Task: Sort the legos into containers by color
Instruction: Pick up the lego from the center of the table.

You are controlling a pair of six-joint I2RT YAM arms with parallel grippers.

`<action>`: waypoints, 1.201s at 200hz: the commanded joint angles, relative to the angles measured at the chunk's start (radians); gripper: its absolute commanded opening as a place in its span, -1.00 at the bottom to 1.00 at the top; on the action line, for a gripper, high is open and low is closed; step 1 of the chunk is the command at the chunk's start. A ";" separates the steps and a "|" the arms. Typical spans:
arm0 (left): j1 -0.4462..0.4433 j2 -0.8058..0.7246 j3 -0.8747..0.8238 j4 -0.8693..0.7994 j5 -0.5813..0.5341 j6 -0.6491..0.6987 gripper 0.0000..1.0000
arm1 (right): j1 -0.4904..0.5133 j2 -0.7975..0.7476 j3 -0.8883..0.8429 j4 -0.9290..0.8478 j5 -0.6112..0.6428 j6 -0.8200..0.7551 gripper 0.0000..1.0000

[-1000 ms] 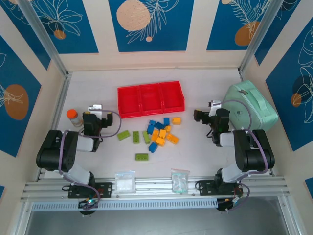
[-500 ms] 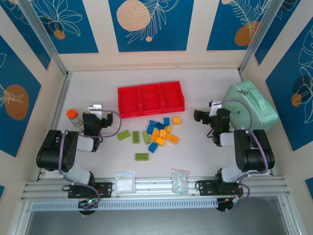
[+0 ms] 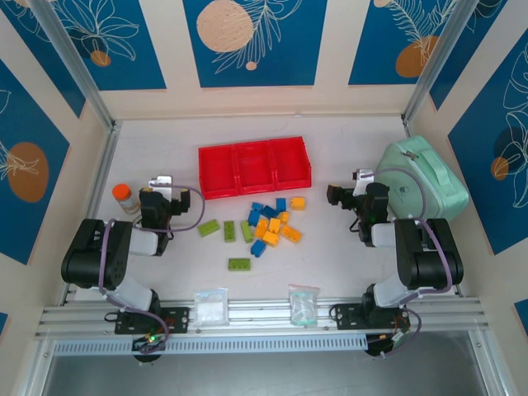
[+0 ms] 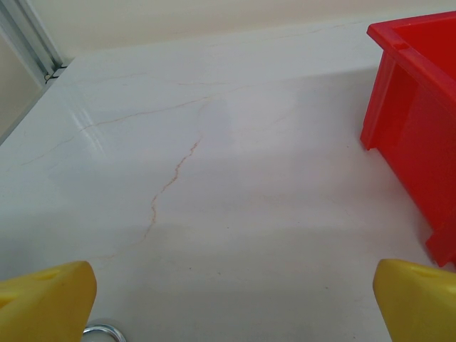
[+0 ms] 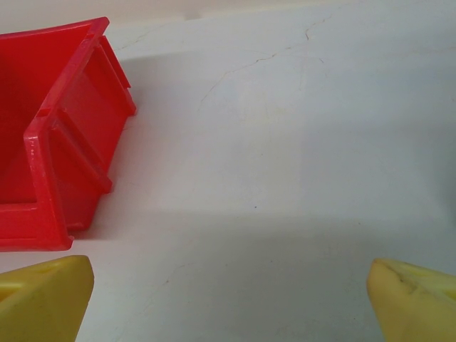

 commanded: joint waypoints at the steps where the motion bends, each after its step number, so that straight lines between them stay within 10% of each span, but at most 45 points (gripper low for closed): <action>1: -0.001 -0.006 0.014 0.007 0.017 0.003 0.99 | 0.002 -0.002 0.026 0.004 -0.005 -0.010 0.98; 15: -0.011 -0.071 0.014 -0.039 0.020 0.016 0.99 | 0.035 -0.056 0.024 -0.012 0.103 0.002 0.98; 36: -0.052 -0.329 0.077 -0.370 -0.110 -0.034 0.99 | 0.064 -0.272 0.198 -0.523 0.227 0.107 0.98; 89: -0.075 -0.597 0.459 -1.268 0.021 -0.431 0.99 | -0.064 -0.458 0.502 -1.107 -0.205 0.476 0.98; 129: -0.116 -0.609 0.645 -1.723 0.173 -0.490 0.99 | 0.112 -0.350 0.729 -1.491 -0.278 0.460 0.98; 164: -0.129 -0.645 0.649 -1.859 0.373 -0.442 0.99 | 0.306 -0.220 0.796 -1.647 -0.133 0.465 0.99; 240: -0.128 -0.727 0.477 -1.778 0.504 -0.371 0.99 | 0.403 0.078 0.895 -1.666 0.010 0.481 0.88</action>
